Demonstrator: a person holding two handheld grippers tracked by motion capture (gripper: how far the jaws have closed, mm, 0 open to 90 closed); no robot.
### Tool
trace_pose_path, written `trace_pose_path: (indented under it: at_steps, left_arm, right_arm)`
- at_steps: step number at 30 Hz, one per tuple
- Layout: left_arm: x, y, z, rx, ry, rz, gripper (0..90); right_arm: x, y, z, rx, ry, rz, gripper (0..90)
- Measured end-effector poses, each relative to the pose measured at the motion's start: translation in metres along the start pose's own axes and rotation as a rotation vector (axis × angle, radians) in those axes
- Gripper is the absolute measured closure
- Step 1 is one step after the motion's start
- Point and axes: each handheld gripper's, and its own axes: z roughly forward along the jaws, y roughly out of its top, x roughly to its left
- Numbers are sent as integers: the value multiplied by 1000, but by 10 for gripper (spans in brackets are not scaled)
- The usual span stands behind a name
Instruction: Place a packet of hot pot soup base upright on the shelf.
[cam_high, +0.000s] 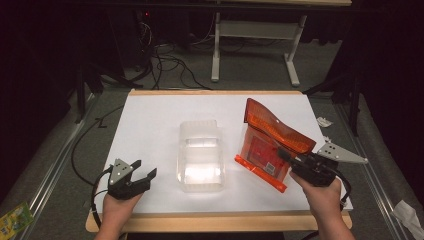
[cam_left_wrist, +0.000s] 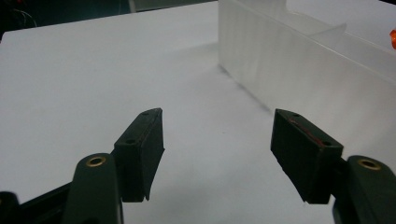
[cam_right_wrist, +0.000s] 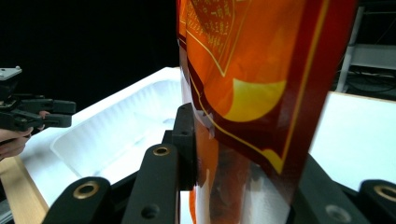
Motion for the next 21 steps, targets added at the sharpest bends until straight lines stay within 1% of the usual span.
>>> trace_pose_path:
  at_steps: [4,7,10,13,18,21]
  left_arm:
    - [2,0,-2,-5,10,-4,349]
    - [4,-1,-3,-2,11,-8,347]
    - [6,-1,-4,1,9,-22,346]
    - [8,-1,-5,0,7,-27,342]
    - [9,-3,-6,12,18,-18,339]
    - [9,-2,-9,2,20,-16,337]
  right_arm:
    - [5,8,4,-9,1,-5,727]
    - [10,14,8,-21,1,-5,727]
    - [16,21,12,-32,14,-6,727]
    - [23,29,17,-39,19,-18,727]
    - [33,39,24,-57,44,-18,727]
    - [40,45,28,-71,64,-26,727]
